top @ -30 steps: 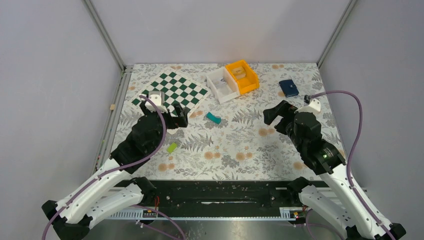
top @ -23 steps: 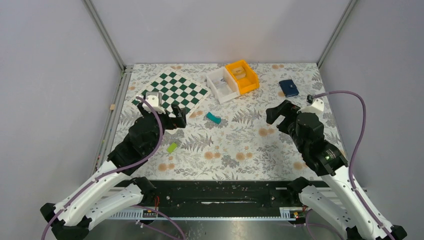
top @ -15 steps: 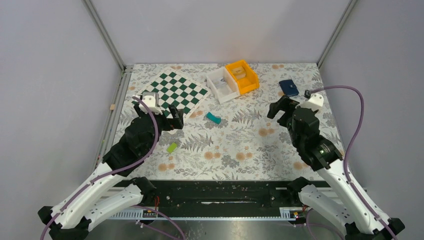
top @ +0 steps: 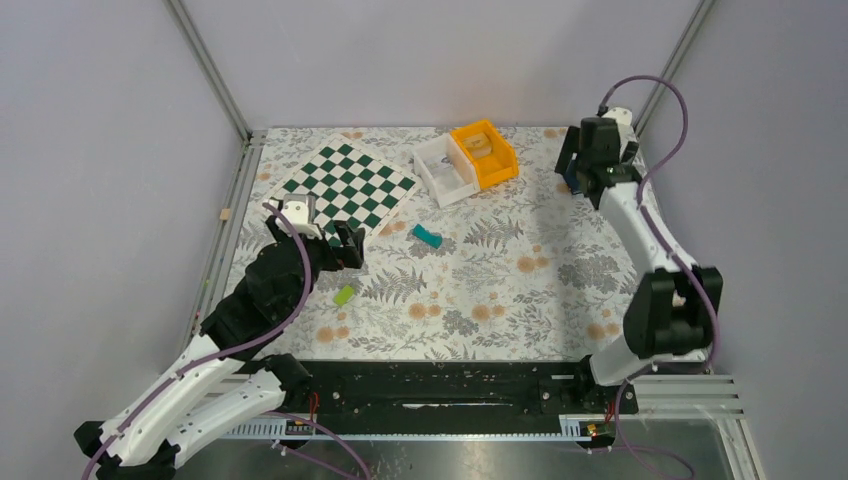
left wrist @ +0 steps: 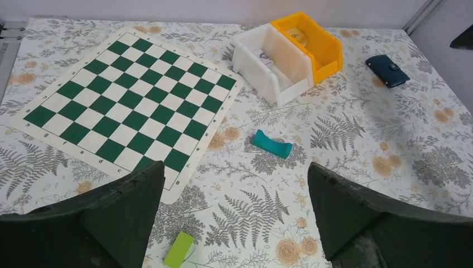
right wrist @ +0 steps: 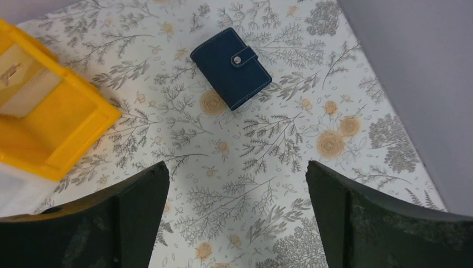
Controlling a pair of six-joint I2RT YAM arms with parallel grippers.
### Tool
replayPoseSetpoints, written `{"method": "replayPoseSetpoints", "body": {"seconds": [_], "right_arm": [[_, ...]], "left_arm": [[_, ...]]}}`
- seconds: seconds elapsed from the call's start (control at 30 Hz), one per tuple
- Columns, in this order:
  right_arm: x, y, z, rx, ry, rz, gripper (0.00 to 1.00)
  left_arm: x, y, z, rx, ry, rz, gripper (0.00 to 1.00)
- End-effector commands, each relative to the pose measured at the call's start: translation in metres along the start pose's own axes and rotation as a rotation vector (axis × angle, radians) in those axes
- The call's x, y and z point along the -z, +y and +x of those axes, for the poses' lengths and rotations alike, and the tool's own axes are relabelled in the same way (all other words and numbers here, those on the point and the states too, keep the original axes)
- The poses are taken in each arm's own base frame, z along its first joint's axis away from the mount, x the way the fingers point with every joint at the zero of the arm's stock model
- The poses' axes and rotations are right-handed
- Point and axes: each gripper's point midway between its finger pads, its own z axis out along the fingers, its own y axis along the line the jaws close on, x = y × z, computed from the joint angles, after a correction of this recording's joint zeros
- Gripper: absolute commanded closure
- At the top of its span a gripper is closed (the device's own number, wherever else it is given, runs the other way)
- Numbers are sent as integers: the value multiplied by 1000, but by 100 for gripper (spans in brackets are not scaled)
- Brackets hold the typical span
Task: Take the credit cards out of the card holder
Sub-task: Move the card holder to the center of the board.
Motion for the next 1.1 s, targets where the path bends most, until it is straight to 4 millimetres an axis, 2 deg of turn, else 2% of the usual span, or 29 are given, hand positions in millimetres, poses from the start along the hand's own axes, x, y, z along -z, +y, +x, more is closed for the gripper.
{"method": "replayPoseSetpoints", "body": {"seconds": [0.0, 0.23, 0.4, 0.47, 0.67, 0.83, 0.93, 1.07], "right_arm": [[-45, -1, -3, -115, 149, -72, 1], [-131, -15, 16, -155, 351, -69, 5], [-178, -30, 31, -186, 457, -65, 10], [-192, -31, 33, -184, 493, -68, 10], [-210, -33, 56, -236, 567, -56, 12], [-215, -29, 64, -421, 611, -100, 18], [-218, -16, 66, -554, 633, -159, 22], [-225, -13, 71, -635, 645, -144, 26]], "left_arm": [[4, 0, -2, 1, -29, 16, 1], [0, 5, 2, -30, -23, -20, 1], [-3, 11, -3, -46, -37, -62, 1], [-4, 15, -4, -50, -48, -87, 1], [-7, 21, -3, -67, -55, -126, 1], [-10, 21, -2, -80, -45, -136, 1], [-11, 21, -2, -84, -42, -141, 1], [-11, 23, -3, -86, -45, -151, 1]]}}
